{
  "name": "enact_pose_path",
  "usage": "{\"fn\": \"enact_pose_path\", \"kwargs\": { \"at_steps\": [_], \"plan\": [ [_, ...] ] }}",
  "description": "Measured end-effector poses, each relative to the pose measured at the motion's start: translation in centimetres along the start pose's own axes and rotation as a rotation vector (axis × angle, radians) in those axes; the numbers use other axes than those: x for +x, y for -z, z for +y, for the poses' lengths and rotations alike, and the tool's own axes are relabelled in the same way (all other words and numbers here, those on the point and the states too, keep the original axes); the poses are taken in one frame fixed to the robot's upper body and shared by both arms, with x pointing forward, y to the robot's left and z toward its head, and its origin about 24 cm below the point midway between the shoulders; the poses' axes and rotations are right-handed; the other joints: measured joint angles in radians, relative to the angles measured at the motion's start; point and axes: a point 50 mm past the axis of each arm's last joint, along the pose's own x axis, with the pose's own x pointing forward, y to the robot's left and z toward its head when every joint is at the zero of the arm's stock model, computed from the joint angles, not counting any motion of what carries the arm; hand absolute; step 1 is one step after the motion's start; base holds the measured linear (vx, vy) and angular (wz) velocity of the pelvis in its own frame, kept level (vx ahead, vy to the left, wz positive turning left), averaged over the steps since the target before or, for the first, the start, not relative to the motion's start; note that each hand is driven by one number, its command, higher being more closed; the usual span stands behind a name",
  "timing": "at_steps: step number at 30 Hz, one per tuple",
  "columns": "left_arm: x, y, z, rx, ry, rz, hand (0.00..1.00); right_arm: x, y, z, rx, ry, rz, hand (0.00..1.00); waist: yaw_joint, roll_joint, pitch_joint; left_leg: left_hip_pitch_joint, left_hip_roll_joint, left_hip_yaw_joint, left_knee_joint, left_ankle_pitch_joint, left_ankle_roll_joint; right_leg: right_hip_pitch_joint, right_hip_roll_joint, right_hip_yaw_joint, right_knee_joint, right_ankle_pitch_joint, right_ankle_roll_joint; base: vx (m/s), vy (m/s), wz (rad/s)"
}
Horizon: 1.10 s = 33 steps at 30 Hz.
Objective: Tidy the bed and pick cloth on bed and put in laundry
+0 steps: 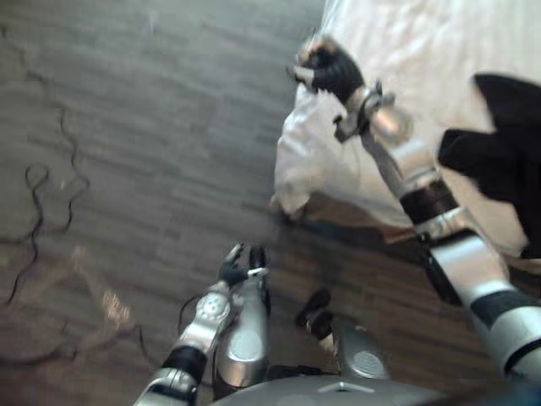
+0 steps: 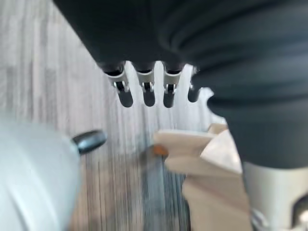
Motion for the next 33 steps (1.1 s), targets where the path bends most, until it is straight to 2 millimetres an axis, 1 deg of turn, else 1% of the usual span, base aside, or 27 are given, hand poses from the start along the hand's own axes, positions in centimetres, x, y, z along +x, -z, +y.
{"fn": "enact_pose_path", "kwargs": {
  "at_steps": [1,2,4,5,7,8,9,11,12,13,14,15,16,17,19,20,21,22,24,25,26,27,29,30,31,32,33],
  "plan": [
    [0.4,-0.7,-0.4,-0.027,-0.010,-0.009,0.00,0.0,0.1,-0.1,0.001,0.004,0.006,1.00,0.015,0.012,0.007,-0.037,-0.001,-0.001,0.023,0.000,0.007,-0.038,-0.013,0.001,0.033,-0.004,0.000,-0.06,0.081,0.12],
    [0.7,-1.0,-0.5,-0.039,-0.016,-0.007,0.00,0.0,0.1,-0.1,0.000,0.005,0.005,1.00,0.018,0.017,0.010,-0.053,-0.001,-0.003,0.034,-0.001,0.009,-0.052,-0.018,0.000,0.044,-0.007,-0.001,-0.05,0.042,0.09],
    [1.7,-1.8,-0.6,-0.044,-0.042,0.013,0.00,0.3,-0.2,0.0,0.000,0.025,0.001,1.00,0.027,0.034,0.019,-0.120,-0.002,-0.012,0.057,0.000,0.013,-0.118,-0.031,0.000,0.084,-0.023,-0.014,-0.06,0.008,0.11],
    [1.9,-2.0,-0.6,-0.042,-0.045,0.012,0.00,0.3,-0.1,-0.1,-0.001,0.034,0.005,1.00,0.030,0.037,0.021,-0.133,-0.003,-0.014,0.059,0.000,0.013,-0.130,-0.032,0.000,0.089,-0.027,-0.018,-0.08,-0.011,0.07],
    [2.4,-2.9,-0.6,-0.042,-0.064,0.001,0.00,0.2,0.2,-0.7,0.010,0.087,0.029,1.00,0.043,0.053,0.028,-0.180,-0.007,-0.022,0.064,0.008,0.016,-0.185,-0.044,0.000,0.121,-0.043,-0.031,-0.09,-0.023,0.10],
    [2.5,-3.3,-1.0,-0.049,-0.068,-0.009,0.00,0.0,0.7,-1.4,0.019,0.140,0.058,1.00,0.048,0.078,0.038,-0.209,-0.011,-0.024,0.063,0.018,0.019,-0.218,-0.056,0.000,0.143,-0.053,-0.037,-0.07,-0.021,0.13],
    [2.6,-3.4,-1.1,-0.050,-0.066,-0.012,0.00,-0.1,0.9,-1.5,0.022,0.149,0.064,1.00,0.050,0.082,0.039,-0.213,-0.012,-0.024,0.063,0.019,0.019,-0.223,-0.058,0.000,0.146,-0.054,-0.038,-0.06,-0.020,0.08],
    [2.8,-4.2,-1.8,-0.063,-0.054,-0.039,0.00,-0.6,1.8,-2.9,0.033,0.237,0.116,1.00,0.073,0.121,0.046,-0.250,-0.013,-0.015,0.064,0.028,0.020,-0.277,-0.069,0.007,0.168,-0.055,-0.039,-0.05,-0.016,-0.05],
    [2.8,-4.4,-2.0,-0.067,-0.051,-0.045,0.00,-0.8,2.0,-3.3,0.032,0.258,0.129,1.00,0.077,0.133,0.047,-0.265,-0.012,-0.013,0.063,0.032,0.021,-0.292,-0.071,0.008,0.173,-0.054,-0.040,-0.05,-0.021,-0.07],
    [3.0,-4.9,-2.3,-0.088,-0.045,-0.056,0.00,-1.3,2.4,-4.1,0.027,0.300,0.153,1.00,0.089,0.151,0.049,-0.283,-0.011,-0.004,0.063,0.037,0.026,-0.321,-0.076,0.015,0.185,-0.053,-0.042,-0.04,-0.028,-0.15],
    [3.2,-5.4,-2.5,-0.101,-0.042,-0.064,0.00,-1.8,2.9,-5.2,0.023,0.346,0.188,1.00,0.101,0.160,0.048,-0.305,-0.011,0.008,0.065,0.039,0.027,-0.360,-0.083,0.031,0.201,-0.051,-0.042,-0.03,-0.024,-0.19],
    [3.2,-5.4,-2.5,-0.112,-0.045,-0.061,0.00,-2.0,3.1,-5.5,0.028,0.364,0.202,1.00,0.102,0.162,0.047,-0.318,-0.010,0.012,0.067,0.041,0.029,-0.377,-0.084,0.036,0.208,-0.051,-0.042,-0.01,-0.025,-0.20],
    [3.4,-5.8,-2.3,-0.128,-0.051,-0.068,0.00,-2.3,3.5,-6.2,0.043,0.402,0.220,1.00,0.102,0.162,0.047,-0.340,-0.006,0.021,0.077,0.042,0.030,-0.405,-0.090,0.040,0.222,-0.051,-0.043,0.01,-0.037,-0.17],
    [3.6,-6.4,-2.4,-0.129,-0.049,-0.084,0.00,-2.7,3.7,-6.7,0.039,0.416,0.236,1.00,0.109,0.163,0.046,-0.365,0.001,0.029,0.098,0.040,0.034,-0.433,-0.092,0.050,0.237,-0.051,-0.043,0.02,-0.046,-0.17],
    [3.6,-7.1,-2.9,-0.150,-0.041,-0.099,0.00,-2.7,3.6,-6.7,0.049,0.417,0.230,1.00,0.121,0.167,0.044,-0.386,0.011,0.037,0.123,0.033,0.040,-0.455,-0.092,0.060,0.251,-0.051,-0.043,0.02,-0.043,-0.16],
    [3.6,-7.5,-3.5,-0.167,-0.028,-0.110,0.00,-2.7,3.6,-6.9,0.075,0.425,0.224,1.00,0.122,0.175,0.039,-0.396,0.016,0.038,0.142,0.022,0.042,-0.461,-0.093,0.060,0.260,-0.055,-0.046,0.02,-0.028,-0.11],
    [3.6,-7.8,-3.6,-0.180,-0.025,-0.118,0.00,-2.8,3.6,-6.9,0.085,0.427,0.224,1.00,0.122,0.177,0.037,-0.399,0.018,0.040,0.152,0.017,0.041,-0.462,-0.094,0.061,0.263,-0.055,-0.046,0.01,-0.009,-0.10],
    [3.5,-8.0,-4.1,-0.212,-0.014,-0.122,0.00,-2.8,3.8,-6.9,0.112,0.431,0.223,1.00,0.121,0.177,0.037,-0.403,0.023,0.047,0.170,0.001,0.037,-0.463,-0.096,0.064,0.270,-0.058,-0.047,0.00,0.003,-0.14],
    [3.2,-8.2,-4.8,-0.244,0.000,-0.127,0.00,-3.1,4.2,-6.6,0.145,0.429,0.232,1.00,0.119,0.177,0.037,-0.404,0.028,0.060,0.189,-0.013,0.043,-0.468,-0.099,0.079,0.277,-0.060,-0.049,0.01,0.018,-0.17],
    [3.1,-8.1,-4.9,-0.266,0.000,-0.127,0.00,-3.4,4.6,-6.4,0.163,0.421,0.241,1.00,0.110,0.177,0.037,-0.404,0.028,0.066,0.194,-0.018,0.045,-0.468,-0.100,0.086,0.277,-0.060,-0.049,0.02,0.037,-0.12],
    [3.0,-8.0,-4.7,-0.283,-0.007,-0.125,0.00,-3.6,4.8,-6.3,0.179,0.411,0.241,1.00,0.102,0.177,0.037,-0.403,0.028,0.072,0.198,-0.021,0.048,-0.467,-0.102,0.088,0.276,-0.059,-0.050,0.02,0.036,-0.05],
    [2.9,-7.6,-4.3,-0.306,-0.026,-0.117,0.00,-3.9,5.2,-6.0,0.223,0.391,0.238,1.00,0.089,0.177,0.037,-0.402,0.029,0.079,0.204,-0.025,0.053,-0.464,-0.104,0.089,0.276,-0.058,-0.050,0.03,0.040,-0.04],
    [2.9,-6.8,-3.5,-0.305,-0.048,-0.090,0.00,-4.9,6.5,-5.4,0.308,0.365,0.249,1.00,0.069,0.177,0.037,-0.379,0.027,0.093,0.204,-0.031,0.062,-0.443,-0.106,0.096,0.262,-0.047,-0.045,0.05,0.052,-0.10],
    [2.8,-6.1,-3.1,-0.308,-0.063,-0.069,0.00,-6.0,7.7,-5.0,0.348,0.365,0.275,1.00,0.059,0.176,0.037,-0.352,0.026,0.104,0.202,-0.038,0.066,-0.418,-0.106,0.104,0.248,-0.040,-0.043,0.06,0.069,-0.20],
    [2.6,-5.3,-2.7,-0.308,-0.078,-0.043,0.00,-7.4,9.3,-4.4,0.392,0.372,0.313,1.00,0.040,0.175,0.038,-0.313,0.021,0.115,0.201,-0.049,0.069,-0.382,-0.107,0.115,0.234,-0.033,-0.036,0.06,0.080,-0.21],
    [2.3,-4.0,-2.0,-0.281,-0.097,-0.007,0.00,-9.4,11.5,-3.7,0.485,0.416,0.351,1.00,-0.001,0.174,0.039,-0.269,0.010,0.121,0.191,-0.058,0.075,-0.337,-0.114,0.121,0.223,-0.028,-0.030,0.04,0.073,-0.13],
    [2.2,-3.6,-1.8,-0.269,-0.099,0.005,0.00,-10.4,12.2,-3.7,0.518,0.446,0.361,1.00,-0.015,0.172,0.039,-0.251,0.004,0.124,0.185,-0.060,0.077,-0.324,-0.119,0.125,0.221,-0.029,-0.029,0.03,0.061,-0.09]
  ]
}}
